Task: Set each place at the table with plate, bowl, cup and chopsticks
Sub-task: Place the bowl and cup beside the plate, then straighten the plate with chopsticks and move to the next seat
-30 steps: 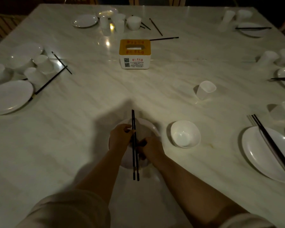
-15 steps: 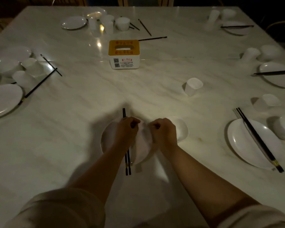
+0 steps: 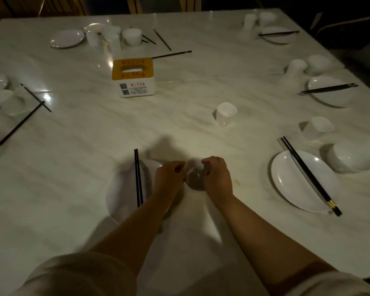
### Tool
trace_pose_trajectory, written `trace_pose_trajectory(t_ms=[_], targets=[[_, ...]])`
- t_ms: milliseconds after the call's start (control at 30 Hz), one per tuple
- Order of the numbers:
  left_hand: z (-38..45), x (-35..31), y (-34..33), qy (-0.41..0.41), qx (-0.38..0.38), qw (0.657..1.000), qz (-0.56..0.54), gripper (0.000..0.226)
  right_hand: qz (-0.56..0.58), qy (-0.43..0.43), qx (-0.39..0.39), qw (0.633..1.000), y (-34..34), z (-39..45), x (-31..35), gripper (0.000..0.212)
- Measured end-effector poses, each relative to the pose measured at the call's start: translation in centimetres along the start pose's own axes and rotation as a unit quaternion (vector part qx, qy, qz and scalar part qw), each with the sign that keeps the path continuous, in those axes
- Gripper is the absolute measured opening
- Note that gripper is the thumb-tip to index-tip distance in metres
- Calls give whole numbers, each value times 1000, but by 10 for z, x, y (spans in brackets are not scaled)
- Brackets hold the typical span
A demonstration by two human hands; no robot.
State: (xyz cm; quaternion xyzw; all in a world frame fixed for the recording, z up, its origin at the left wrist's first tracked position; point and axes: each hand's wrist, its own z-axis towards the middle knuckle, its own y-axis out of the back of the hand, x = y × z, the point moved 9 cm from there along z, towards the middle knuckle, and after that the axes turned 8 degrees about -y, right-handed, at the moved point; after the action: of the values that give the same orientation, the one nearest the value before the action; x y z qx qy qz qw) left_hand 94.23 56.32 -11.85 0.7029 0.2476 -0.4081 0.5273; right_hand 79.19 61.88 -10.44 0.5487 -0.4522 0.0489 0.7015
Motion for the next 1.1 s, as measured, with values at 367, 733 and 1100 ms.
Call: trace_pose_trajectory(t_ms=[367, 733, 1100], targets=[[29, -11, 6, 11, -13, 999, 49, 15, 29, -73, 29, 996, 1, 22, -9, 24], [152, -54, -60, 63, -7, 991, -121, 26, 192, -164, -38, 967, 24, 165, -39, 44], [198, -70, -123, 122, 55, 938, -318, 34, 189, -122, 28, 974, 1, 229, -54, 79]])
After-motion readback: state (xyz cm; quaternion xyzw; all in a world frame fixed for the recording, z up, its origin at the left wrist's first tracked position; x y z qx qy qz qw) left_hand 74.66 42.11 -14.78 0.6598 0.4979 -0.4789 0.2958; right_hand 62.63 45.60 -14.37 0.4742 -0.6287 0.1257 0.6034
